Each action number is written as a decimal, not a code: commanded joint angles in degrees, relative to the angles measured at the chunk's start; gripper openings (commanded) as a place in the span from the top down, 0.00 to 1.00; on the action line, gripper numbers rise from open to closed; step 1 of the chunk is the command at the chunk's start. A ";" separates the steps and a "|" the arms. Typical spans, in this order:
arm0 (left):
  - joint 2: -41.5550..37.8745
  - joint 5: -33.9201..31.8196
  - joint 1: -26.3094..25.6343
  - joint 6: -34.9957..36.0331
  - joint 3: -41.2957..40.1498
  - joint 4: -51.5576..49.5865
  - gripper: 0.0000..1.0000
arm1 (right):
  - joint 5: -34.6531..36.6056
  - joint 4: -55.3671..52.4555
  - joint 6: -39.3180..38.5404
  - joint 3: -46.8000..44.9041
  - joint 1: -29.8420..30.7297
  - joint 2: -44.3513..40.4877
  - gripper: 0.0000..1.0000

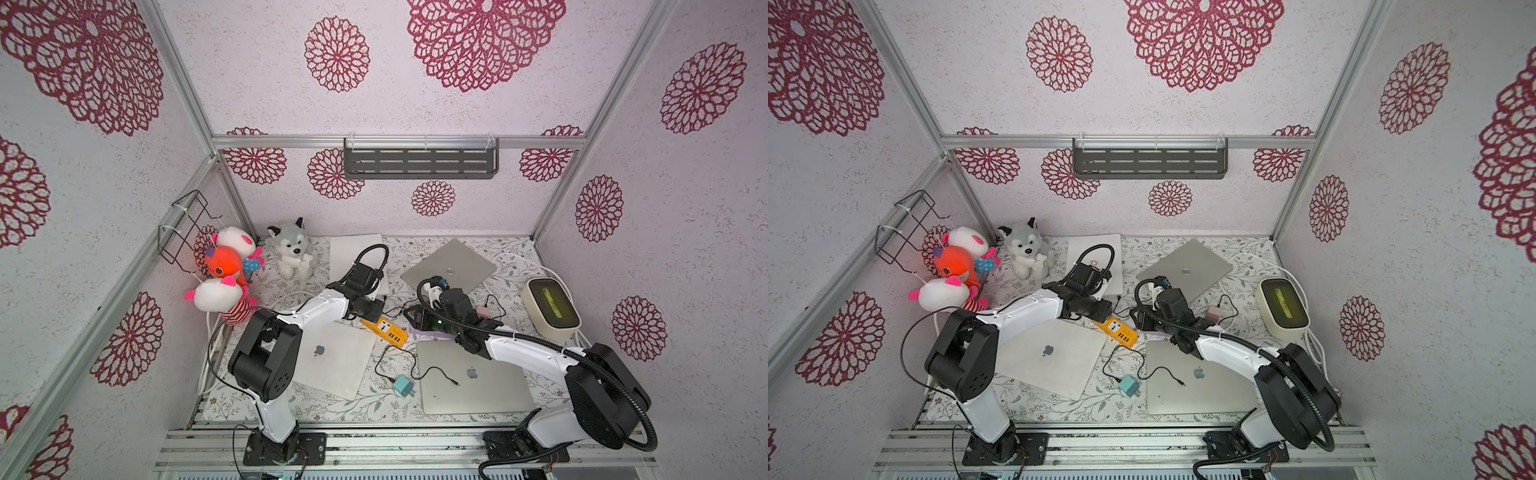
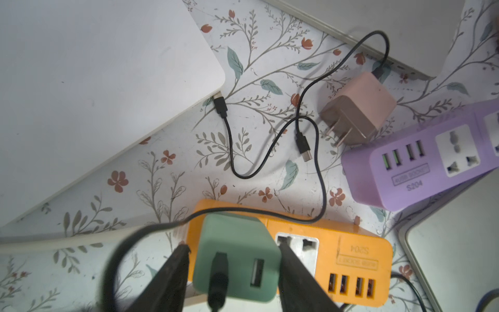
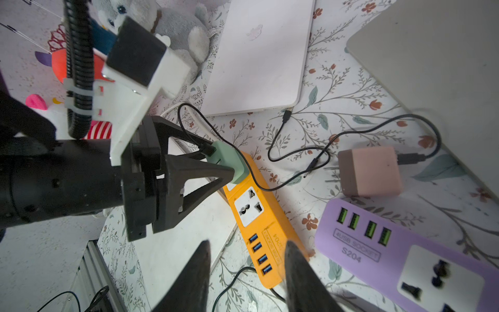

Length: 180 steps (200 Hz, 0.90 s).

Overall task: Unplug the laptop charger
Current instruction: Remove the plug from the socket.

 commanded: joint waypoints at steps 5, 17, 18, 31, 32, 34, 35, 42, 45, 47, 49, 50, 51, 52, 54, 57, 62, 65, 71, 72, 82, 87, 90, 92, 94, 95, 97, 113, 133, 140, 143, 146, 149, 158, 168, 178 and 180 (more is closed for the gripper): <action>1.13 -3.02 -0.94 1.97 1.42 -1.19 0.47 | -0.91 2.01 1.25 0.01 -0.42 0.06 0.54; 1.13 -3.18 -0.99 1.67 1.43 -1.16 0.49 | -1.09 2.10 1.75 -0.02 -0.42 0.16 0.54; 1.15 -3.20 -0.96 1.67 1.43 -1.13 0.49 | -1.14 2.12 1.80 -0.03 -0.42 0.21 0.54; 1.09 -3.15 -0.95 1.29 1.60 -1.19 0.52 | -1.14 2.33 2.92 -0.21 -0.39 0.34 0.54; 1.13 -3.18 -0.99 1.26 1.61 -1.19 0.53 | -1.12 2.41 2.96 -0.21 -0.41 0.38 0.54; 1.16 -3.27 -0.97 1.23 1.67 -1.19 0.53 | -1.12 2.47 3.24 -0.34 -0.41 0.42 0.54; 1.17 -3.28 -0.96 1.14 1.69 -1.19 0.54 | -1.11 2.48 3.38 -0.32 -0.42 0.42 0.54; 1.22 -3.29 -1.01 0.97 1.70 -1.12 0.56 | -1.17 2.82 4.45 -0.55 -0.42 0.54 0.54; 1.23 -3.25 -0.95 0.83 1.70 -1.04 0.56 | -1.10 2.89 5.01 -0.64 -0.42 0.59 0.54; 1.21 -3.22 -0.98 0.80 1.70 -0.97 0.57 | -1.07 3.10 5.64 -0.73 -0.42 0.60 0.54; 1.23 -3.17 -0.95 0.79 1.70 -0.94 0.57 | -1.09 3.17 6.17 -0.91 -0.42 0.67 0.54; 1.24 -3.15 -0.94 0.79 1.70 -0.93 0.57 | -1.05 3.23 6.43 -0.96 -0.42 0.68 0.54; 1.21 -3.13 -0.94 0.74 1.70 -0.93 0.57 | -1.03 3.30 6.74 -0.98 -0.42 0.69 0.54; 1.19 -3.13 -0.94 0.72 1.70 -0.93 0.58 | -1.02 3.34 6.98 -1.03 -0.42 0.73 0.54; 1.24 -3.06 -0.94 0.55 1.70 -0.93 0.58 | -1.14 3.50 7.62 -1.19 -0.42 0.77 0.54; 1.24 -3.08 -0.96 0.38 1.77 -0.93 0.59 | -1.17 3.80 8.55 -1.41 -0.42 0.90 0.54; 1.30 -3.06 -0.96 0.20 1.86 -0.92 0.60 | -1.33 4.23 10.37 -1.72 -0.35 1.10 0.54; 1.34 -2.96 -1.02 0.11 1.87 -0.92 0.61 | -1.47 4.51 11.52 -1.89 -0.38 1.27 0.55; 1.37 -2.71 -0.94 -0.15 1.96 -0.84 0.62 | -1.67 5.03 13.79 -2.29 -0.29 1.55 0.55; 1.40 -2.65 -0.98 -0.16 1.96 -0.84 0.62 | -1.69 5.08 14.24 -2.31 -0.26 1.65 0.55; 1.48 -2.38 -1.03 -0.51 2.05 -0.67 0.63 | -1.99 5.25 18.46 -2.81 0.00 2.52 0.59; 1.44 -2.27 -1.03 -0.69 2.05 -0.58 0.64 | -2.31 5.61 20.38 -3.00 0.14 3.04 0.60; 1.52 -2.13 -1.09 -0.71 2.13 -0.57 0.64 | -2.59 5.91 21.53 -3.17 0.26 3.37 0.61; 1.52 -2.10 -1.11 -0.77 2.13 -0.57 0.64 | -2.70 6.27 22.31 -3.35 0.37 3.52 0.62; 1.59 -2.14 -1.09 -0.84 2.14 -0.57 0.65 | -2.92 6.54 23.23 -3.54 0.44 3.68 0.63; 1.60 -2.15 -1.10 -0.86 2.14 -0.57 0.65 | -2.97 6.84 23.45 -3.68 0.49 3.77 0.63; 1.57 -2.22 -1.11 -0.88 2.14 -0.57 0.65 | -3.21 7.52 24.44 -3.93 0.65 3.92 0.64; 1.54 -2.59 -1.30 -1.10 2.23 -0.75 0.65 | -3.99 14.79 29.88 -6.58 1.57 4.79 0.71; 1.20 -3.28 -1.47 -1.32 1.97 -0.77 0.65 | -4.68 19.45 33.40 -6.97 1.96 6.55 0.85; 1.19 -3.30 -1.47 -1.41 1.88 -0.75 0.65 | -4.85 19.53 34.05 -6.37 2.04 7.42 0.89; 1.20 -3.35 -1.47 -1.41 1.85 -0.75 0.65 | -5.07 19.52 34.18 -6.11 2.12 7.87 0.90; 1.20 -3.36 -1.47 -1.49 1.88 -0.79 0.65 | -5.17 19.48 34.29 -5.78 2.14 8.28 0.91; 1.20 -3.45 -1.53 -1.54 1.87 -0.83 0.65 | -5.28 19.32 34.43 -5.47 2.17 8.73 0.92; 1.19 -3.47 -1.55 -1.59 1.82 -0.88 0.65 | -5.52 18.98 34.91 -4.52 2.46 9.99 0.94; 1.21 -3.64 -1.55 -1.59 1.78 -0.92 0.65 | -5.74 18.69 35.30 -3.64 2.65 11.22 0.95; 1.26 -3.81 -1.56 -1.70 1.84 -1.01 0.65 | -5.48 17.59 35.71 -2.76 2.96 12.14 0.96; 1.26 -3.87 -1.56 -1.68 1.82 -1.01 0.65 | -5.44 17.25 35.77 -2.45 3.00 12.36 0.96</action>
